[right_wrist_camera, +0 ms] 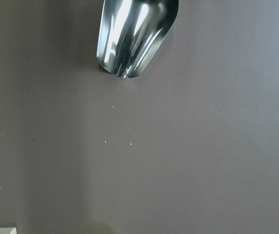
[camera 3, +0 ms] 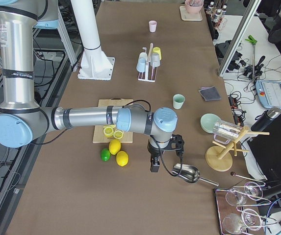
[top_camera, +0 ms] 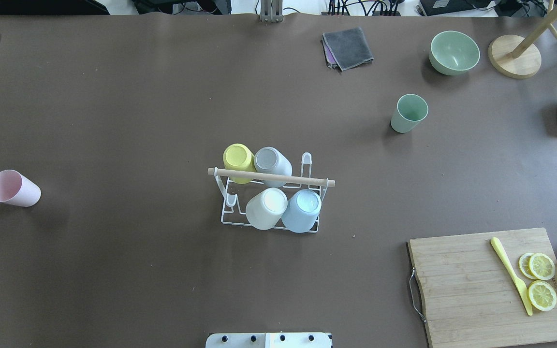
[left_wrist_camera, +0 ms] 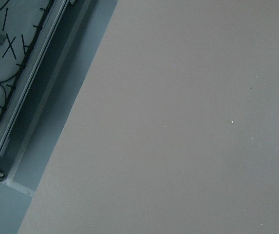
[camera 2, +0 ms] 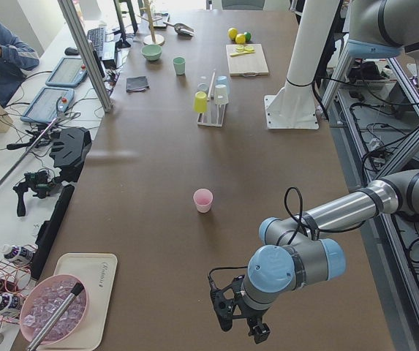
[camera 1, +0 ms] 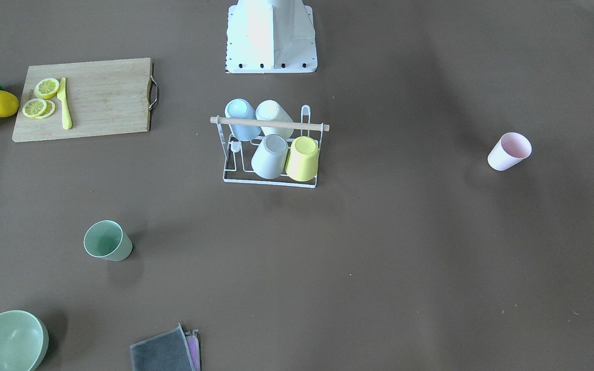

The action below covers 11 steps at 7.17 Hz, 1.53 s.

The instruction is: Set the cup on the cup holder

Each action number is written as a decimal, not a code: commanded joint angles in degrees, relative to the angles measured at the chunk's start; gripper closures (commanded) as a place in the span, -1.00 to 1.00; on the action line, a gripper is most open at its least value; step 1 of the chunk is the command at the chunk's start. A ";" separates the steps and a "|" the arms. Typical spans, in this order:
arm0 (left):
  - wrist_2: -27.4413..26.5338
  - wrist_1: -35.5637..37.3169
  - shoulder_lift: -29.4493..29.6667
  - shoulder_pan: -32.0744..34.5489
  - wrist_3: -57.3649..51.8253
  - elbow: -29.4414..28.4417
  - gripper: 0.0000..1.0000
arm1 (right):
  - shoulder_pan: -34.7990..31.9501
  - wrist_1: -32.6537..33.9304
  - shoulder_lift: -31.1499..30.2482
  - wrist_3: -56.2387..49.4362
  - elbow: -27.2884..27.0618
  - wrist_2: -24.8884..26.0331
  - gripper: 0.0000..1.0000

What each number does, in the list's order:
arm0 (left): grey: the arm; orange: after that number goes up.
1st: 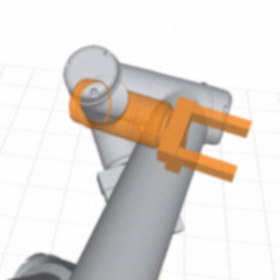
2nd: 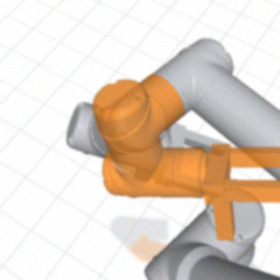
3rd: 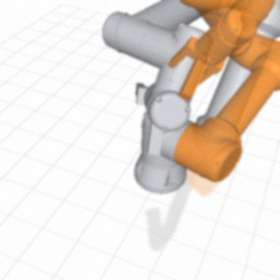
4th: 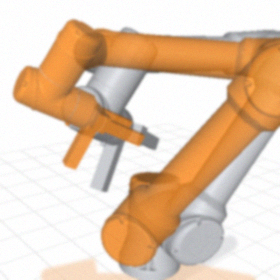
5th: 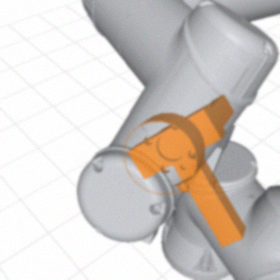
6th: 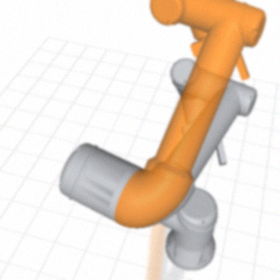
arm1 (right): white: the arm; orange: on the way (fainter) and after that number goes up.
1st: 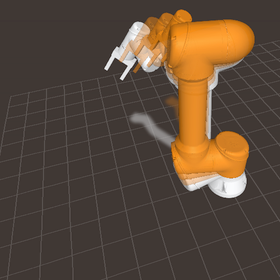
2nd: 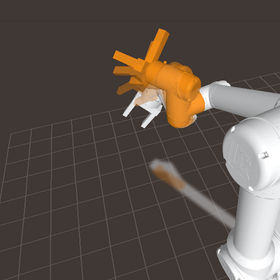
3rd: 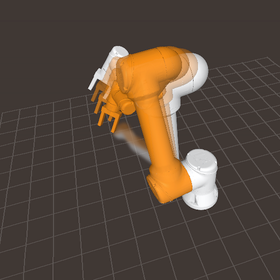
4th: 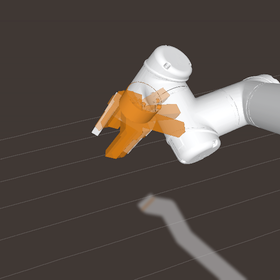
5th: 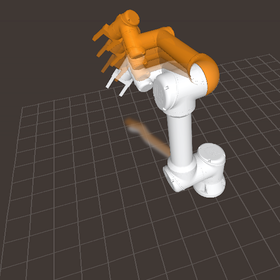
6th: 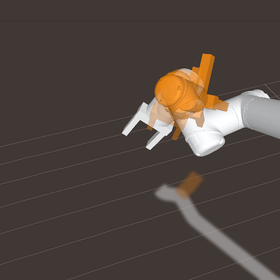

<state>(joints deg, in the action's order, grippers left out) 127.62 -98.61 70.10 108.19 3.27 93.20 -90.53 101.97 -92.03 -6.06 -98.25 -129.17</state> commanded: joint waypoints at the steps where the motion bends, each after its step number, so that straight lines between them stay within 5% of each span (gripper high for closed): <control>1: 2.26 0.00 0.05 0.43 -0.19 -0.22 -0.95 | 0.00 -0.10 0.18 0.00 -0.10 0.24 -1.00; 5: 8.16 -0.26 2.05 -4.02 -4.15 0.84 -0.95 | -0.53 -0.10 0.18 0.00 -0.27 0.41 -1.00; 11: 7.82 4.81 13.02 -17.92 -3.62 1.72 -0.95 | -0.88 -0.10 -0.08 -0.18 -0.36 0.41 -1.00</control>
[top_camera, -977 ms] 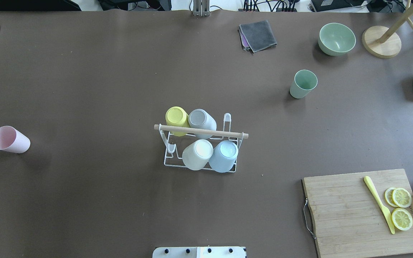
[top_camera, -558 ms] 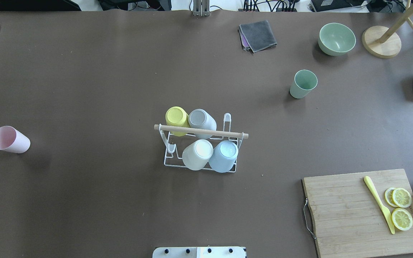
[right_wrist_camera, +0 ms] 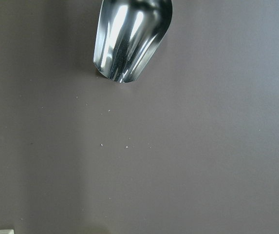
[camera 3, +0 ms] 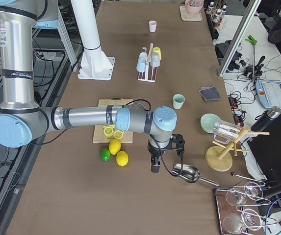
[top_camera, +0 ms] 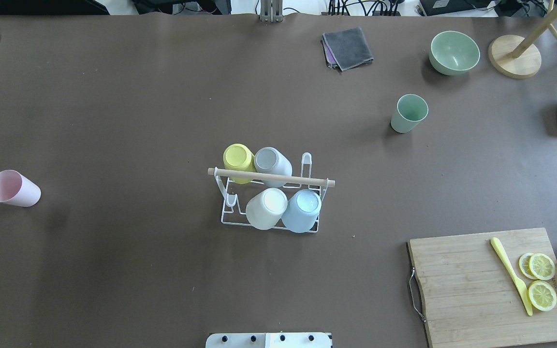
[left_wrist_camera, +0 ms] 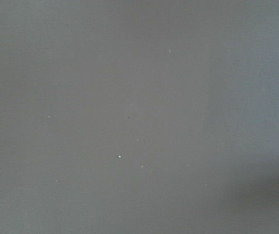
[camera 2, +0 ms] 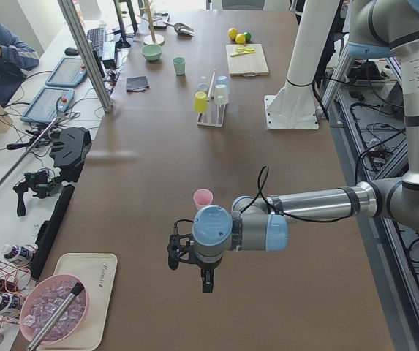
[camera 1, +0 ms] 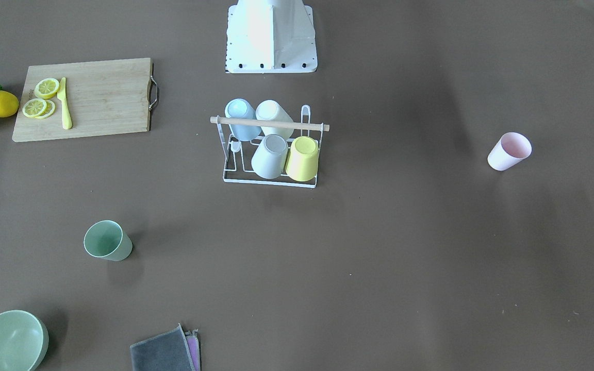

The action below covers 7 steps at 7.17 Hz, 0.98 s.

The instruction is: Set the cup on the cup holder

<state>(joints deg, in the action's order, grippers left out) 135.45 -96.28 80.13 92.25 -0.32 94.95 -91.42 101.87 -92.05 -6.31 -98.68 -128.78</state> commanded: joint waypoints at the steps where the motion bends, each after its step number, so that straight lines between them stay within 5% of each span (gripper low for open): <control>1: 0.07 5.29 5.71 -2.34 -0.03 0.06 -0.95 | 0.01 -0.09 -0.58 -0.02 -0.19 -0.41 -1.00; 4: -0.10 6.72 8.98 -7.94 0.06 -0.11 -0.95 | 0.79 -8.51 0.46 0.60 -0.81 -3.14 -1.00; 7: -0.54 8.30 12.75 -14.28 0.23 -2.04 -0.95 | 10.95 -8.53 5.72 4.80 -4.49 -4.46 -1.00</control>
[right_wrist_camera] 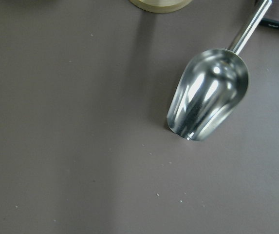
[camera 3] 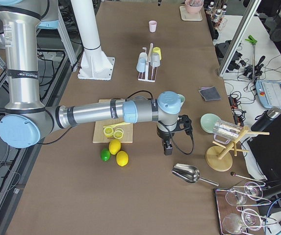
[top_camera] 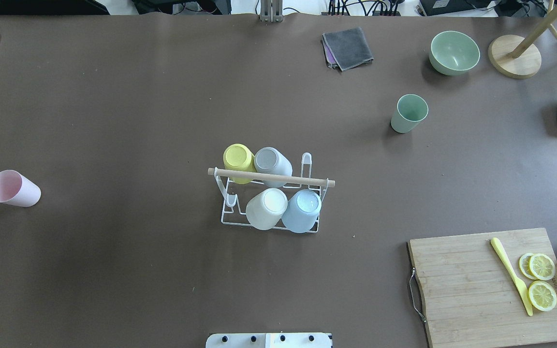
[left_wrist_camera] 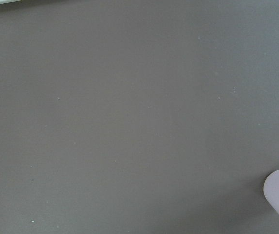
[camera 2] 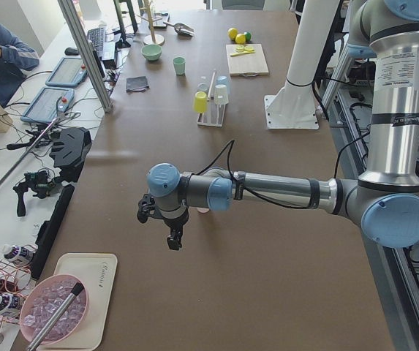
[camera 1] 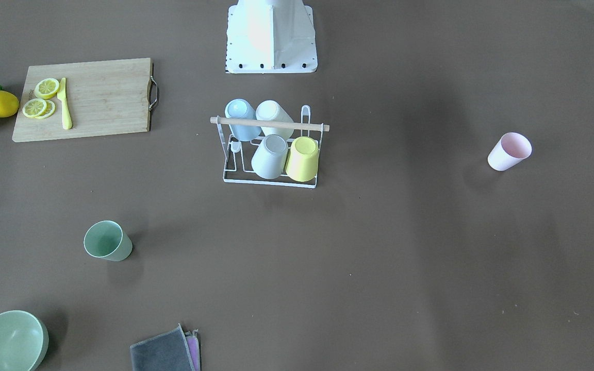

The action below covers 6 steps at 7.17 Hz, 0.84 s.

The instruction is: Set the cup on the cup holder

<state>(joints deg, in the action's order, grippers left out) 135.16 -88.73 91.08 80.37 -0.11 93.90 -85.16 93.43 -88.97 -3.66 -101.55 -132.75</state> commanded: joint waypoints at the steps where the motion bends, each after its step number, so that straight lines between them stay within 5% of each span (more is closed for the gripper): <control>1: -0.33 0.66 2.95 -2.94 -0.15 -2.31 -0.95 | 8.74 -0.09 4.75 6.78 -2.68 -0.41 -1.00; 4: -4.02 3.97 8.57 -6.00 -0.76 -4.24 -0.95 | 19.39 0.52 13.70 18.93 -2.88 0.29 -1.00; 6: -7.42 17.82 16.63 -13.18 -0.86 -4.78 -0.95 | 19.86 0.97 22.48 20.71 4.91 0.03 -1.00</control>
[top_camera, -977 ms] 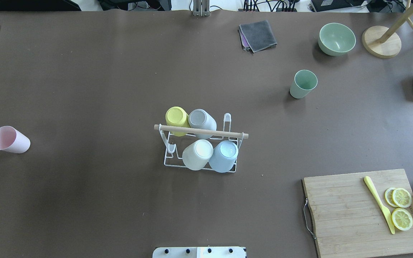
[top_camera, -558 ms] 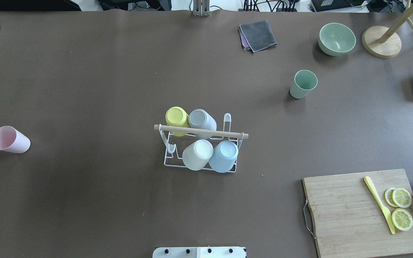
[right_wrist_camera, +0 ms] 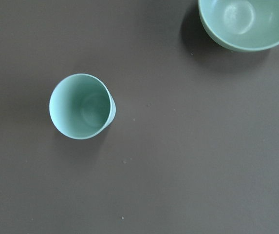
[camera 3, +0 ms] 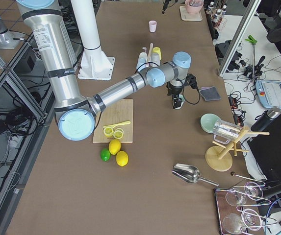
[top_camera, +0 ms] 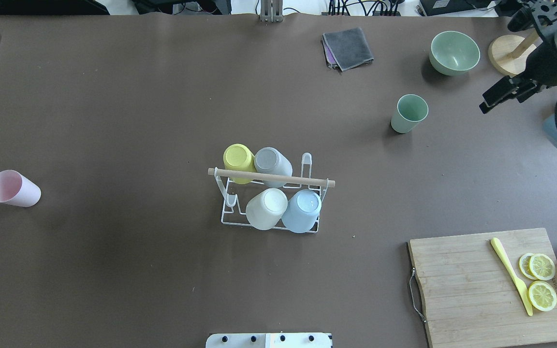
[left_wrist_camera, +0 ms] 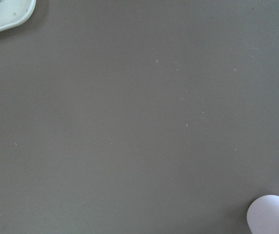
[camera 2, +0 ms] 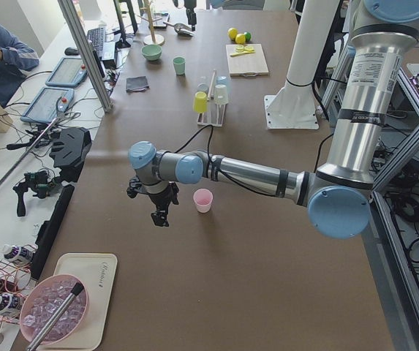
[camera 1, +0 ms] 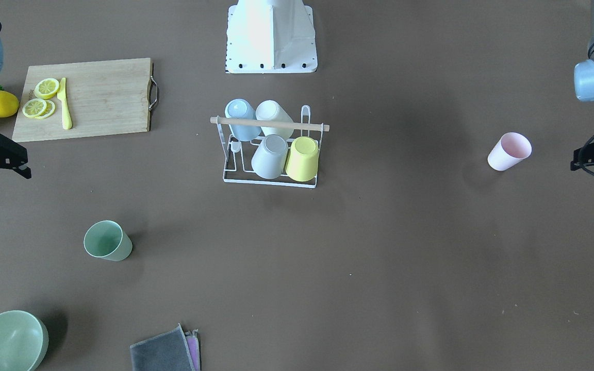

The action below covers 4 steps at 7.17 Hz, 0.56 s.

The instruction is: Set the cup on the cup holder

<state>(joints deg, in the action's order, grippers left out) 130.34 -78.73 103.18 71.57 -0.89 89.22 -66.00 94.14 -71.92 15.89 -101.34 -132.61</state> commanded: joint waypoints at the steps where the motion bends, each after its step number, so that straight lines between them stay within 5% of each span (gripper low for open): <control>1: -7.07 12.24 6.84 -8.51 -0.07 0.16 -0.95 | 0.78 0.69 11.21 1.16 10.92 -0.11 -1.00; 3: -8.43 22.62 11.33 -12.75 -0.25 -0.01 -0.95 | 0.96 3.60 22.82 1.08 23.93 -0.11 -1.00; 4: -11.48 22.92 11.34 -14.60 -6.08 -0.97 -0.95 | 1.57 3.51 23.74 0.38 26.95 0.07 -1.00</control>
<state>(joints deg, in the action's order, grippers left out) 121.56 -58.19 113.60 59.47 -2.56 89.04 -64.94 97.32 -51.49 16.81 -79.78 -132.66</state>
